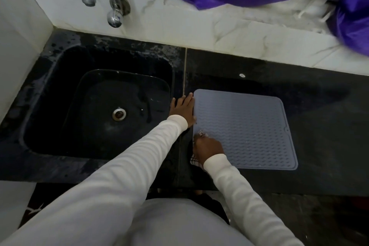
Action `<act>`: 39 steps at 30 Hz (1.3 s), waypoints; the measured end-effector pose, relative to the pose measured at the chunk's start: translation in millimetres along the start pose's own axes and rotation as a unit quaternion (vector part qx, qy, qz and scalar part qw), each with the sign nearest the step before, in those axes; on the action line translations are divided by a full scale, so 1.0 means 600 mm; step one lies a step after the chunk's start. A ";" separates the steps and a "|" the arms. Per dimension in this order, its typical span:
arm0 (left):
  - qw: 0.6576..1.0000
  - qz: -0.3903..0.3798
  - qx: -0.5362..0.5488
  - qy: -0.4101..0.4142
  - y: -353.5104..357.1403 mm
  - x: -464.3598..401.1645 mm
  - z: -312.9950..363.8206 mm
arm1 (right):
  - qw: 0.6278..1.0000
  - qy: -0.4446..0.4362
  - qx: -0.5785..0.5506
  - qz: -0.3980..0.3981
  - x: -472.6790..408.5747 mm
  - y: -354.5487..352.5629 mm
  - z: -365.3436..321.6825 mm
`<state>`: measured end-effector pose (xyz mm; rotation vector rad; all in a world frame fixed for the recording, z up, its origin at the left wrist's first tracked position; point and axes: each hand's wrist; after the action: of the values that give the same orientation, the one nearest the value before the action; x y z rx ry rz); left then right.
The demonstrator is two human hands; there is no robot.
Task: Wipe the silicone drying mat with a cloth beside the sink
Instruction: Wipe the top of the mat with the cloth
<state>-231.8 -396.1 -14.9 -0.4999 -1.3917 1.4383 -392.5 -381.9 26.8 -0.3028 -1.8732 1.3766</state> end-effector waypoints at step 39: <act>1.000 -0.006 -0.007 0.008 0.001 0.009 0.004 | 0.996 -0.023 -0.076 0.039 -0.027 -0.009 0.028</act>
<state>-236.3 -392.5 -13.2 -0.5093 -1.3914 1.4128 -391.9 -405.4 22.7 -0.4287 -2.0292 1.3041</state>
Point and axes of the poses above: each hand's wrist, its own x-axis away from the middle knuckle, its own y-axis out of the palm, z = x × y, and after that the axes turned 3 degrees about -x, right-handed
